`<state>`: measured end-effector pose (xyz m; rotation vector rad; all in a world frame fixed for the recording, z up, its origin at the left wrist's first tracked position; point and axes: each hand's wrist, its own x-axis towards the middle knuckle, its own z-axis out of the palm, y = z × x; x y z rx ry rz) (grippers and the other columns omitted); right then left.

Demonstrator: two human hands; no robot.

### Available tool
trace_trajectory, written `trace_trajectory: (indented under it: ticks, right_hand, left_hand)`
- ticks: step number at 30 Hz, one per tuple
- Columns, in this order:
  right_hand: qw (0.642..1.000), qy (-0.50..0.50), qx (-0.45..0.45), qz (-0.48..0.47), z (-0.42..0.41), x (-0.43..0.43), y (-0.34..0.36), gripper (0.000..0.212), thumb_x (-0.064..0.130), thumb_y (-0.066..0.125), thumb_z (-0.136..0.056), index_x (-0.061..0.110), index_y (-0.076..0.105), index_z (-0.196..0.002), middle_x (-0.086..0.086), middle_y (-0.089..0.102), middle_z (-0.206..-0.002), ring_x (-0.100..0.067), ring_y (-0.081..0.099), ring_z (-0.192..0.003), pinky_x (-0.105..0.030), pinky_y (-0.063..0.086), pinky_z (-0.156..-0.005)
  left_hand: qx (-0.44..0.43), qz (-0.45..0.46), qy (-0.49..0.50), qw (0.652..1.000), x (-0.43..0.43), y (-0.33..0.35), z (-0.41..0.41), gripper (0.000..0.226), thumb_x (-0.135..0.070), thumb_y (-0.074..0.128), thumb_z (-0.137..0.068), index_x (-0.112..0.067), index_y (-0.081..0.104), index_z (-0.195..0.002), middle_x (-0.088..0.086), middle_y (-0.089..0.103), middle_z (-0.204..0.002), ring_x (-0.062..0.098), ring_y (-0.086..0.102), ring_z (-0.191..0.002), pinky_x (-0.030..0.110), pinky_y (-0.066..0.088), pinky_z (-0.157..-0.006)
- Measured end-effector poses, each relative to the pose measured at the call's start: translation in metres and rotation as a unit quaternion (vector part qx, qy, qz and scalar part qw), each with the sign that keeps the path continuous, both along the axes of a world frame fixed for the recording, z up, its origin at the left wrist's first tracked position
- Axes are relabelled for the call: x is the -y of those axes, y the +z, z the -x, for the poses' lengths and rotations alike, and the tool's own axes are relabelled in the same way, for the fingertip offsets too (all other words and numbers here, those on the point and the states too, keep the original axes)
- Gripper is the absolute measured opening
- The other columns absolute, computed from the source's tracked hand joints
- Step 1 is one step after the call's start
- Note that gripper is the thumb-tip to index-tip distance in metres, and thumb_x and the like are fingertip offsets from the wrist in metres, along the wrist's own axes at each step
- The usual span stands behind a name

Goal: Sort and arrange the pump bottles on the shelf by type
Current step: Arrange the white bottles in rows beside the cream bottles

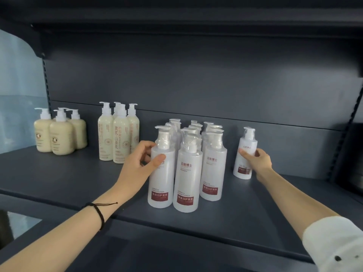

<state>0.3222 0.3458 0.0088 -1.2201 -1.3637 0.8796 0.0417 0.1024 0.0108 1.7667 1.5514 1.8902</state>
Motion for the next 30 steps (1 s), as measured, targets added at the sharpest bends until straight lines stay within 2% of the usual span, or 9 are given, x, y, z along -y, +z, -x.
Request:
trace_trajectory:
  ticks: [4,7,11,13,17,20,22,26,30]
  right_hand:
    - [1.0,0.026,-0.002,0.004,-0.005,0.029,0.002,0.044,0.032,0.079,-0.077,0.013,0.059,-0.111,-0.001,0.063,-0.105,-0.02,0.061,-0.095,-0.032,0.048,-0.081]
    - [0.999,0.045,-0.006,0.009,-0.01,0.052,0.002,0.045,0.031,0.079,-0.077,0.014,0.058,-0.112,-0.001,0.063,-0.107,-0.021,0.062,-0.099,-0.035,0.05,-0.084]
    - [0.999,0.053,-0.006,0.009,-0.016,0.089,0.004,0.044,0.031,0.08,-0.075,0.013,0.057,-0.108,0.0,0.062,-0.101,-0.021,0.063,-0.097,-0.037,0.052,-0.085]
    - [0.998,0.062,-0.015,0.009,-0.017,0.108,0.004,0.041,0.029,0.08,-0.076,0.015,0.056,-0.105,-0.001,0.063,-0.102,-0.02,0.063,-0.096,-0.035,0.051,-0.081]
    - [0.996,0.084,-0.026,0.012,-0.016,0.147,0.007,0.04,0.028,0.078,-0.078,0.017,0.054,-0.108,0.001,0.063,-0.104,-0.015,0.062,-0.094,-0.031,0.05,-0.076]
    - [0.995,0.091,-0.049,0.011,-0.013,0.17,0.004,0.039,0.026,0.078,-0.078,0.017,0.055,-0.108,0.0,0.063,-0.104,-0.013,0.062,-0.092,-0.027,0.049,-0.069]
    - [0.994,0.095,-0.061,0.008,-0.008,0.183,0.002,0.04,0.027,0.078,-0.077,0.018,0.055,-0.109,0.001,0.063,-0.104,-0.013,0.062,-0.093,-0.025,0.048,-0.067]
    - [0.992,0.108,-0.064,-0.001,0.004,0.2,0.002,0.039,0.027,0.078,-0.078,0.019,0.056,-0.109,0.003,0.062,-0.104,-0.008,0.061,-0.091,-0.021,0.044,-0.064]
    - [0.991,0.119,-0.06,-0.003,0.016,0.208,0.004,0.036,0.028,0.077,-0.079,0.022,0.054,-0.107,0.007,0.06,-0.101,-0.003,0.059,-0.087,-0.017,0.042,-0.061]
  left_hand:
    - [0.039,0.016,-0.013,0.999,0.004,-0.003,-0.005,0.031,-0.051,0.062,-0.081,-0.032,0.054,-0.104,-0.019,0.063,-0.096,-0.002,0.059,-0.084,0.009,0.047,-0.07]
    - [0.083,0.04,-0.027,0.995,0.007,-0.003,-0.012,0.039,-0.048,0.057,-0.078,-0.026,0.053,-0.109,-0.015,0.062,-0.102,-0.003,0.061,-0.087,0.01,0.048,-0.068]
    - [0.112,0.066,-0.029,0.991,0.016,-0.005,-0.018,0.033,-0.041,0.06,-0.085,-0.028,0.05,-0.114,-0.016,0.059,-0.107,0.0,0.058,-0.095,0.014,0.046,-0.074]
    - [0.104,0.089,-0.031,0.99,0.021,-0.009,-0.021,0.038,-0.037,0.061,-0.087,-0.03,0.045,-0.12,-0.018,0.056,-0.109,-0.001,0.055,-0.098,0.017,0.045,-0.079]
    - [0.07,0.126,-0.03,0.989,0.033,-0.021,-0.027,0.063,-0.027,0.072,-0.081,-0.031,0.036,-0.131,-0.015,0.048,-0.12,-0.003,0.05,-0.101,0.013,0.041,-0.08]
    - [0.02,0.161,0.014,0.987,0.036,-0.028,-0.03,0.075,-0.021,0.08,-0.074,-0.019,0.036,-0.135,-0.001,0.032,-0.133,0.003,0.039,-0.111,0.02,0.034,-0.098]
    - [0.019,0.176,0.022,0.984,0.036,-0.027,-0.03,0.079,-0.02,0.081,-0.072,-0.015,0.036,-0.137,0.001,0.027,-0.136,0.002,0.032,-0.113,0.02,0.027,-0.1]
    - [0.086,0.198,-0.025,0.976,0.039,-0.022,-0.029,0.076,-0.018,0.08,-0.073,-0.02,0.038,-0.136,-0.006,0.047,-0.129,0.007,0.046,-0.109,0.024,0.038,-0.093]
    - [0.1,0.21,-0.024,0.972,0.042,-0.023,-0.028,0.066,-0.021,0.078,-0.076,-0.022,0.043,-0.132,-0.008,0.054,-0.122,0.008,0.051,-0.105,0.027,0.04,-0.092]
